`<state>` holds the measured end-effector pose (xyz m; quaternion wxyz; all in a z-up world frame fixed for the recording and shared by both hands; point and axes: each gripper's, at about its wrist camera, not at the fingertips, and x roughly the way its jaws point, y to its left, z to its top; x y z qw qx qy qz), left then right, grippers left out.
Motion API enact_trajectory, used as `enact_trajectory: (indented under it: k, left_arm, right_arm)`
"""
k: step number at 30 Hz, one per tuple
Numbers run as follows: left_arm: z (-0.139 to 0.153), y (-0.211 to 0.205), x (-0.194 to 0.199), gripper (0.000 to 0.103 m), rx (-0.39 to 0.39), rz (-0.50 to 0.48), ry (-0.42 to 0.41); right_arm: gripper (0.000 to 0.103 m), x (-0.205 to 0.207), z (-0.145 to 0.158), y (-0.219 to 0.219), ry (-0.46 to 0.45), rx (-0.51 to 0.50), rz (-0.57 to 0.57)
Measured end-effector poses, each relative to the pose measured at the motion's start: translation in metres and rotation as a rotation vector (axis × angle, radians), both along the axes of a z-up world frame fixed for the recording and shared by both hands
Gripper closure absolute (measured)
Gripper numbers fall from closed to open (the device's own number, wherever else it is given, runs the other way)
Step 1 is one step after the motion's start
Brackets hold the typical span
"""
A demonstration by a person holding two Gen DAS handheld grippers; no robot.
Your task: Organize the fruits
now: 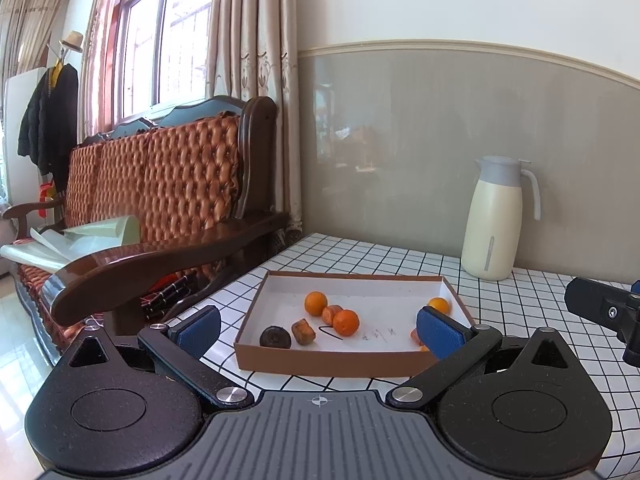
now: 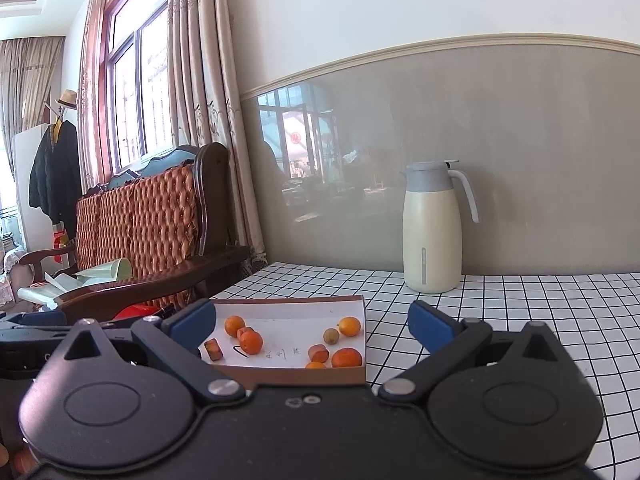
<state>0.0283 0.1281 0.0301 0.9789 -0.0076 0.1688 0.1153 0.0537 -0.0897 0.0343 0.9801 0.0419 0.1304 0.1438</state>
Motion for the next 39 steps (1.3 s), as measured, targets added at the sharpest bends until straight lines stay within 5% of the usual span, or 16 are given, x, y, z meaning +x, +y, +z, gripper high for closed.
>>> enact_trajectory:
  k: [39]
  left_arm:
    - [-0.012, -0.012, 0.016, 0.000, -0.013, -0.095, -0.007]
  right_arm:
    - [0.006, 0.005, -0.008, -0.003, 0.023, 0.000, -0.031]
